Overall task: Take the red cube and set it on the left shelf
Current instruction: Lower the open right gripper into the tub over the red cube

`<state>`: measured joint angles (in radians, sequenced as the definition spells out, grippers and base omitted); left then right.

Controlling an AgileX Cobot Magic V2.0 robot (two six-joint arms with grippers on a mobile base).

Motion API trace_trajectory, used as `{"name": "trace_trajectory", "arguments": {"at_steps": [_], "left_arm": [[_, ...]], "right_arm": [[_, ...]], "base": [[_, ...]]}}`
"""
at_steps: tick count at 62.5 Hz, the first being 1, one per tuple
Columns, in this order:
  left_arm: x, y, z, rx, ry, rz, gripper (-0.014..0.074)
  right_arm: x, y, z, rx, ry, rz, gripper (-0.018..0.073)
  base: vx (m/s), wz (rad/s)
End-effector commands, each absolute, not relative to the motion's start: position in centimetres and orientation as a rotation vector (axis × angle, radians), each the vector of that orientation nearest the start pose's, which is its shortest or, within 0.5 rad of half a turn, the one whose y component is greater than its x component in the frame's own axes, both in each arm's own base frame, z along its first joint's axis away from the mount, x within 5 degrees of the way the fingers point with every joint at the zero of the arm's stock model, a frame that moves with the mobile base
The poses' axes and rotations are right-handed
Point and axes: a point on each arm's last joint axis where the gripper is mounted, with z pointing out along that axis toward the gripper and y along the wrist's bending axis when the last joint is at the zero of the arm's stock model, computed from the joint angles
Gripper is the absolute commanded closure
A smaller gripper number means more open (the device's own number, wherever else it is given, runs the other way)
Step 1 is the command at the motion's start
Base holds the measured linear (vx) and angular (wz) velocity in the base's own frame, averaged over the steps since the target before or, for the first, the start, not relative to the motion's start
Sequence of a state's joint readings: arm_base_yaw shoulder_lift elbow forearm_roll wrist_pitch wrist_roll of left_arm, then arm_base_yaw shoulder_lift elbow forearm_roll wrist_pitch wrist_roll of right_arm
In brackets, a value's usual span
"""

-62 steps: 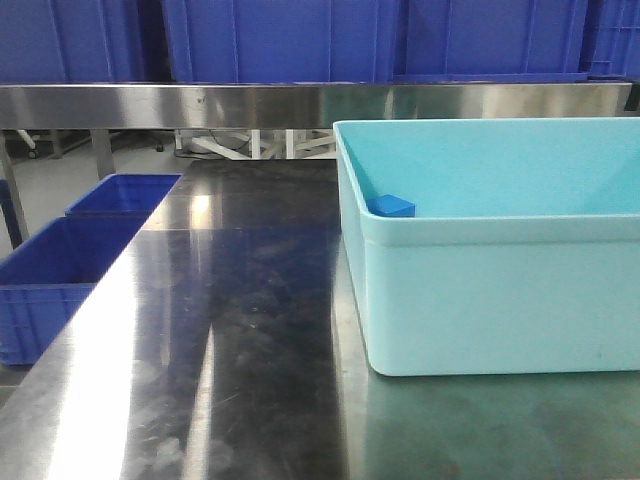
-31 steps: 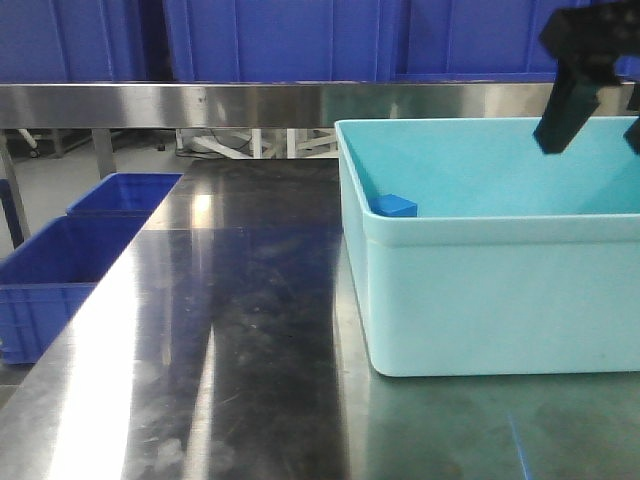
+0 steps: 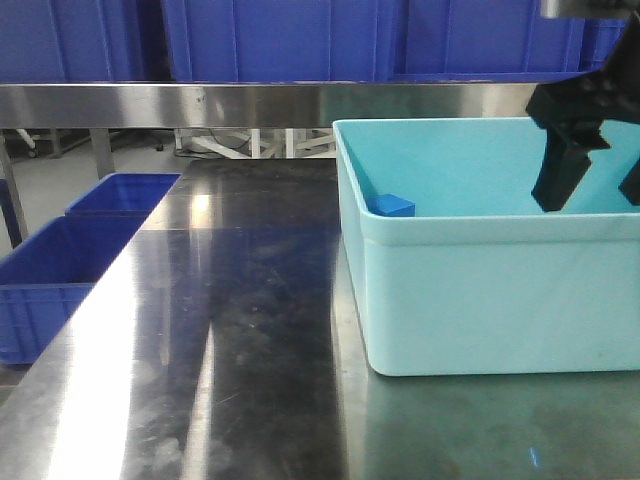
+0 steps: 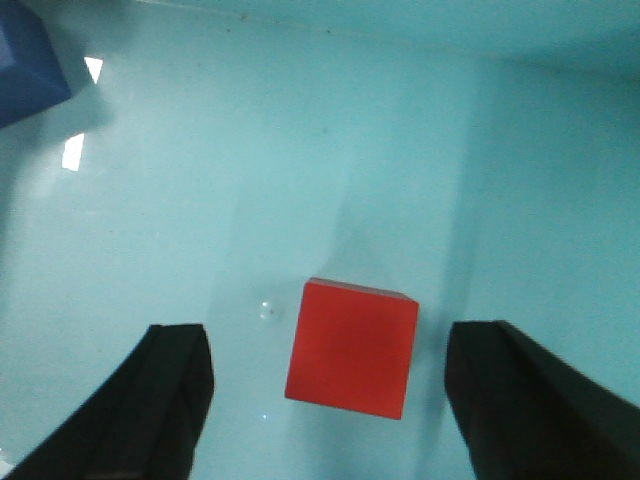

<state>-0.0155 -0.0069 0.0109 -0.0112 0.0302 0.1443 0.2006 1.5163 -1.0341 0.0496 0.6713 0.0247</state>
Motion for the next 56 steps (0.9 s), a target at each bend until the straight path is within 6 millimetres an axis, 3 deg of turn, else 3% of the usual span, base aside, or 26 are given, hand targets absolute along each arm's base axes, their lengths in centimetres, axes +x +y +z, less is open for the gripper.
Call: {"name": "trace_trajectory", "arguments": {"at_steps": [1, 40, 47, 56], "left_arm": [[5.7, -0.1, 20.8, 0.108, 1.452, 0.089, 0.0491], [5.7, -0.1, 20.8, 0.108, 1.452, 0.089, 0.0491], [5.7, -0.1, 20.8, 0.108, 1.452, 0.089, 0.0491], [5.7, -0.1, 20.8, 0.108, 1.452, 0.089, 0.0491]], "right_arm": [[30.6, 6.4, 26.8, -0.197, 2.553, 0.124, -0.0032], [32.3, 6.6, 22.5, -0.226, 2.680, 0.082, -0.0022], [32.4, 6.6, 22.7, -0.226, 2.656, 0.083, 0.0089], [32.4, 6.6, 23.4, -0.222, 2.615, 0.088, 0.0378]], "base": [[0.00, 0.00], [0.00, 0.00], [0.00, 0.00], [0.00, 0.00]]}}
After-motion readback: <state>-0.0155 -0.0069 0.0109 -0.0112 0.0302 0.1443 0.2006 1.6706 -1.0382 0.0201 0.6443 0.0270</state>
